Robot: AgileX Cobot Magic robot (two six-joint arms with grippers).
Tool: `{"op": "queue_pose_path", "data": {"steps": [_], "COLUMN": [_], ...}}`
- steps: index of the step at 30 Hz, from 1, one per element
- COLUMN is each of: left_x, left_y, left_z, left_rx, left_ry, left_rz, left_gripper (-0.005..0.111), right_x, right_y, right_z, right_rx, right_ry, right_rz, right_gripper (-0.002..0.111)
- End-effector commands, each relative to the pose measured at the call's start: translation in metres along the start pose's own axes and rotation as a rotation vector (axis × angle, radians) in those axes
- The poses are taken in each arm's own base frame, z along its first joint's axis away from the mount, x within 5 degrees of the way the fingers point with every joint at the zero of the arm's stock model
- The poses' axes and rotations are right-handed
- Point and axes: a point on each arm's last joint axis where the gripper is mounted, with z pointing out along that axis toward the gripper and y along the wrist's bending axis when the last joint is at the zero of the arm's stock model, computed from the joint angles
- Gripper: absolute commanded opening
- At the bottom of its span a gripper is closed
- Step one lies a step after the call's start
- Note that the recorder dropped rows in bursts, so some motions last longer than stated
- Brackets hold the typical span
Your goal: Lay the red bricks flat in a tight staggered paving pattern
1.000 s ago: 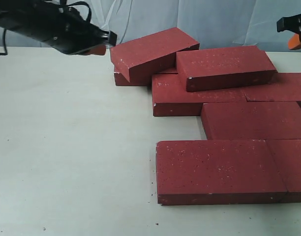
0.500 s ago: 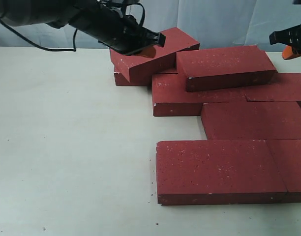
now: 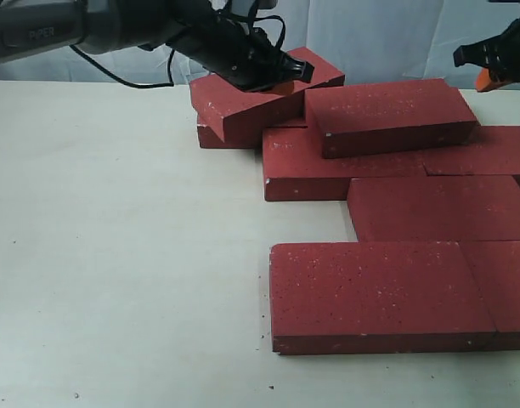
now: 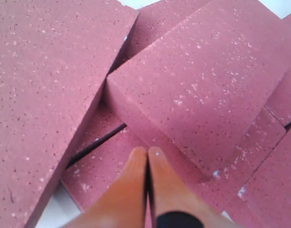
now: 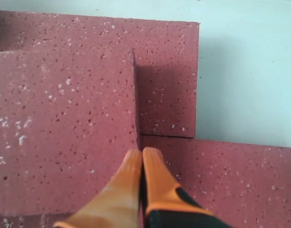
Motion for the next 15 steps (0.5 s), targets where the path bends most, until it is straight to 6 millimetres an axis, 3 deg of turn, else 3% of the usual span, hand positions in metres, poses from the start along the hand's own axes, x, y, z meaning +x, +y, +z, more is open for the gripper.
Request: {"op": "queue_pose_path", "data": {"steps": [1, 10, 15], "left_x": [-0.005, 0.005, 0.009], "left_y": [0.002, -0.001, 0.006], "left_z": [0.009, 0.045, 0.056], "left_rx": [-0.011, 0.004, -0.021], "left_ry": [-0.012, 0.013, 0.007], "left_rz": [-0.001, 0.017, 0.002], "left_gripper": [0.0, 0.0, 0.0], "right_x": [-0.003, -0.003, 0.001], "right_y": [-0.006, -0.013, -0.014], "right_z": [0.015, 0.035, 0.043], "right_rx": [0.009, 0.037, 0.037], "right_ry": [0.007, 0.008, 0.034], "right_rz": [-0.005, -0.023, -0.027], "right_gripper": [-0.001, -0.001, -0.001]}}
